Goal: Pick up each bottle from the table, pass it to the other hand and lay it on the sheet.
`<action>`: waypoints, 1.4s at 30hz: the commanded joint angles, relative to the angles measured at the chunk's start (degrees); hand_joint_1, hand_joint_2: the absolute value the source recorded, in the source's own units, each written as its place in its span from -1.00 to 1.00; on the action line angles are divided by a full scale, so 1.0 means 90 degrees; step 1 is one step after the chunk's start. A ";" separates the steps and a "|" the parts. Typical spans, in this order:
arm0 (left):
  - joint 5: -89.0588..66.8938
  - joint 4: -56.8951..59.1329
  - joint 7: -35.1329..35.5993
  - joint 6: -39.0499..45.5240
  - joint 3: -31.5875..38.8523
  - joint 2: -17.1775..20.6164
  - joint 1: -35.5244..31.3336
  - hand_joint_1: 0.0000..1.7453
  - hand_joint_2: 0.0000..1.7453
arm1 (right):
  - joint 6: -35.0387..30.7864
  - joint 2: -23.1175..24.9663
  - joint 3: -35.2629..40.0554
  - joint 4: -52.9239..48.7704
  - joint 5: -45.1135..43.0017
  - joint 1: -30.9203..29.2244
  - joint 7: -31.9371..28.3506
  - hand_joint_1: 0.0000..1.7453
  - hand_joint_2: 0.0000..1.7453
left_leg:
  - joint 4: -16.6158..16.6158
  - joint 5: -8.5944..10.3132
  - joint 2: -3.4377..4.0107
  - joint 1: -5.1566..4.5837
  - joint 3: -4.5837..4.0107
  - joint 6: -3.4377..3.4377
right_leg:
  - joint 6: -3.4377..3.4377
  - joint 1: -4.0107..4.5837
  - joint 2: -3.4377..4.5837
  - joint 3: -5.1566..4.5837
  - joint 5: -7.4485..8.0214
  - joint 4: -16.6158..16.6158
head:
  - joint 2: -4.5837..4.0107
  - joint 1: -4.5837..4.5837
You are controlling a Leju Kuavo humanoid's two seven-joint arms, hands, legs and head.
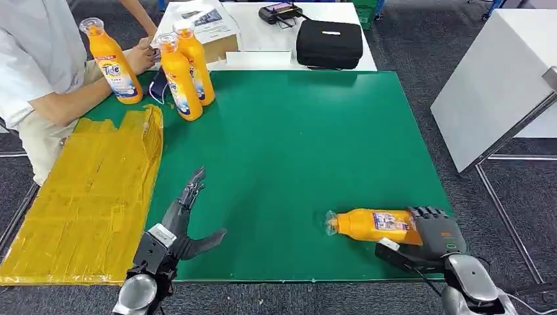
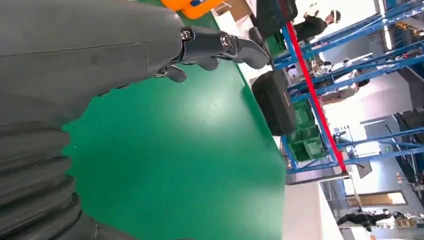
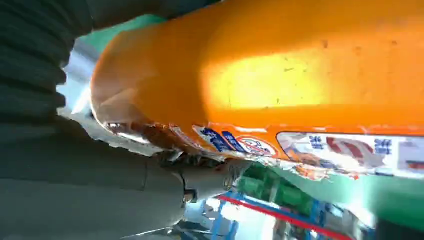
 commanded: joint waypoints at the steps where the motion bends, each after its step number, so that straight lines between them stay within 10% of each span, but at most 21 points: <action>1: 0.0010 0.0666 0.0045 -0.0070 -0.0530 0.0054 -0.0504 -1.00 1.00 | -0.1380 0.1911 -0.0505 -0.0629 -0.2048 -0.0380 -0.1320 1.00 1.00 | -0.0007 -0.0003 0.0010 0.0009 0.0016 -0.0012 | -0.0013 0.0007 0.0020 0.0014 -0.0001 -0.0006 | 0.0000 0.0000; 12: 0.0165 0.1063 -0.0002 -0.0108 -0.0918 0.0037 -0.0854 -1.00 1.00 | -0.1038 0.2722 -0.0670 -0.1257 -0.4369 -0.0487 -0.2396 1.00 1.00 | -0.0002 -0.0004 0.0002 0.0006 0.0015 -0.0008 | -0.0011 0.0003 0.0012 0.0017 -0.0007 0.0000 | 0.0000 -0.0002; 42: 0.0640 0.1227 0.0155 -0.0437 -0.1375 -0.0010 -0.1453 -1.00 1.00 | 0.0185 0.3646 0.1715 0.2310 -0.4456 -0.1738 -0.2348 1.00 1.00 | -0.0006 0.0000 0.0002 0.0014 0.0020 -0.0010 | -0.0010 0.0012 0.0011 0.0024 -0.0008 -0.0004 | 0.0000 -0.0002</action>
